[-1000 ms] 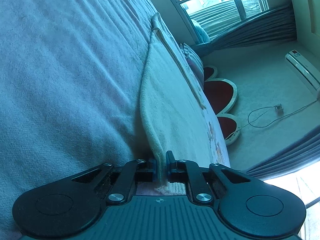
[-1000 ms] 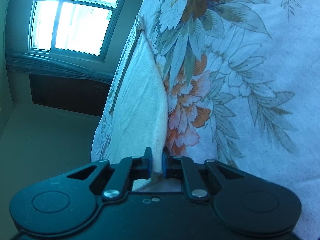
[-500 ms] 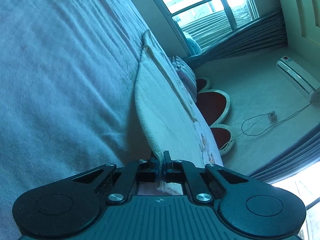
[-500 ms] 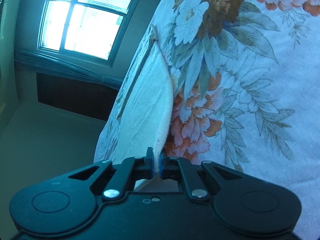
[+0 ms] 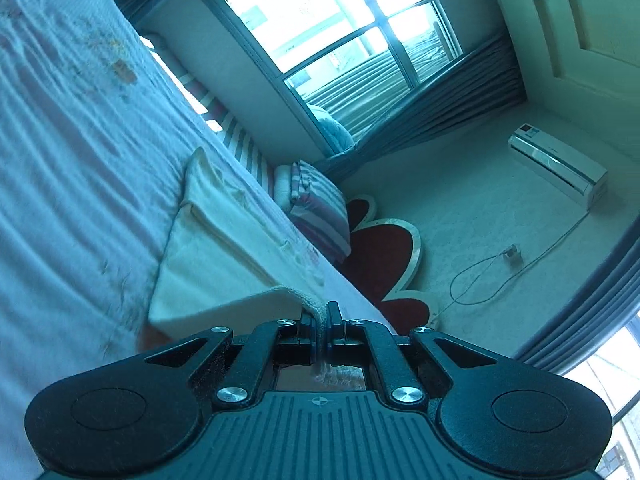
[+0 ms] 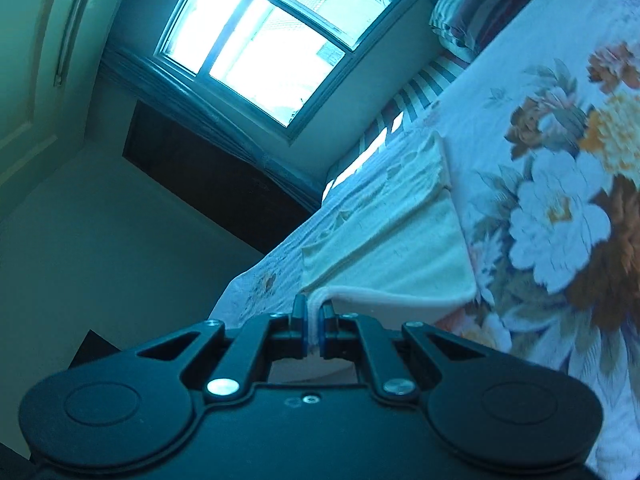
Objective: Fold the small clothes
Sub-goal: 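Lift the hem with both tools and fold it toward the collar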
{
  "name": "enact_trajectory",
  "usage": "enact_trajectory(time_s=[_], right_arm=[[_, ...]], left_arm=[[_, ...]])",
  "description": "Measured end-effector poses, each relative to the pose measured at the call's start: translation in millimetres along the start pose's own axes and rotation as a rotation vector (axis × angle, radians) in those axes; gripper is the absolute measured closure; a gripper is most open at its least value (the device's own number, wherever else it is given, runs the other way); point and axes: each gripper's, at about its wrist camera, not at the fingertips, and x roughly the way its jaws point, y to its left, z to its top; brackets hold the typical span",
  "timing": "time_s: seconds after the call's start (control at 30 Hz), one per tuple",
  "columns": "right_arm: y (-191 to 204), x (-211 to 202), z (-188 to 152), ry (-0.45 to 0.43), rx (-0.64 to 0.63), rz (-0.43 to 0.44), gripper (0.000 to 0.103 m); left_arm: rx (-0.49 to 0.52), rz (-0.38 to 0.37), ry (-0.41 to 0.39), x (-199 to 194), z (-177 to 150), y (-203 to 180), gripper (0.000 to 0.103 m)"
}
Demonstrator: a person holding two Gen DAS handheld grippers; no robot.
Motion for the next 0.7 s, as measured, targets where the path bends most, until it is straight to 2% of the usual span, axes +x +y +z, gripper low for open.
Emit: enact_trajectory(time_s=[0.23,0.43,0.6,0.7], right_arm=[[-4.0,77.1,88.7,0.003,-0.044,0.004,0.097],[-45.3,170.8,158.2,0.041,0.003,-0.012,0.097],[-99.3,241.9,178.1,0.101,0.078,-0.046,0.097],[-127.6,268.0,178.7,0.119,0.124,-0.066,0.097]], left_arm=[[0.011,0.050,-0.020,91.5,68.2,-7.2,0.099],[0.001,0.142,0.005,180.1,116.7,14.3,0.099],[-0.030,0.230,0.049,243.3,133.2,48.9,0.099],[-0.049,0.258,0.062,269.8,138.4,65.2,0.099]])
